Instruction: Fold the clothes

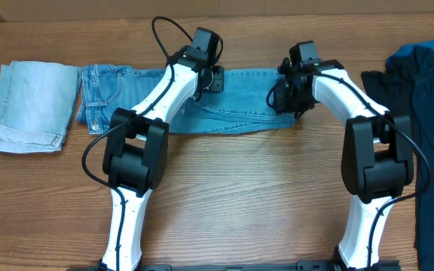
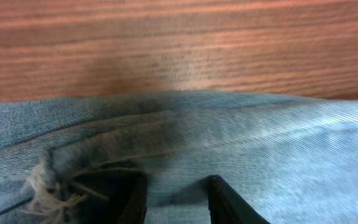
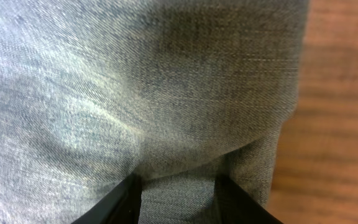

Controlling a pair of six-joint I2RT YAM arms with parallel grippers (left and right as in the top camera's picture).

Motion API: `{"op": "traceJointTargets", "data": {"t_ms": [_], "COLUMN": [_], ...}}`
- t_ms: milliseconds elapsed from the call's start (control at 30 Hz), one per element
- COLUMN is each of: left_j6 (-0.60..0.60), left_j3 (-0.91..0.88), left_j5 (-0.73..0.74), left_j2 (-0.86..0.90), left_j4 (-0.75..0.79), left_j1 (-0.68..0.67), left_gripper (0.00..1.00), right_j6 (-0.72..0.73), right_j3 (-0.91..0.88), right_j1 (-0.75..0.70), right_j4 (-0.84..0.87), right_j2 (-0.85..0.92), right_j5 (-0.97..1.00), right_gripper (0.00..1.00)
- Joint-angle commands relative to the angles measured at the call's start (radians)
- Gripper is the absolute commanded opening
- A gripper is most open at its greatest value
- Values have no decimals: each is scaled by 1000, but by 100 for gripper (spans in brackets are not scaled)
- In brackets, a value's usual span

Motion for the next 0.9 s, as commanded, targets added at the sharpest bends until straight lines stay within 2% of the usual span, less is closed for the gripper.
{"op": "traceJointTargets", "data": {"t_ms": [0, 200, 300, 400, 467, 600, 700, 767, 867], "left_j6": [23, 73, 98, 98, 98, 97, 73, -10, -82], "left_j3": [-26, -12, 68, 127, 196, 402, 492, 537, 562], "left_j5": [-38, -107, -237, -249, -249, -184, -185, -185, -142], "left_j2": [13, 23, 23, 23, 21, 21, 21, 20, 21], "left_j4": [8, 42, 10, -21, -47, -200, -352, -517, -649], "left_j1": [0, 0, 5, 26, 31, 17, 16, 35, 88], "left_gripper": [36, 36, 36, 34, 32, 30, 26, 24, 25], "right_j6": [16, 16, 51, 94, 92, 91, 90, 86, 86], "right_j3": [-108, -162, -163, -164, -164, -163, -154, -108, 19], "right_j1": [-3, -3, -4, -4, -4, -4, -4, -4, -6], "right_j4": [-35, -21, -100, -159, -127, -52, -29, -76, -195], "right_j2": [-12, -12, -12, -12, -12, -12, -12, -13, -13], "right_j5": [-4, -4, 30, 88, 87, 82, 82, 82, 82], "right_gripper": [42, 42, 42, 42, 45, 56, 57, 57, 58]}}
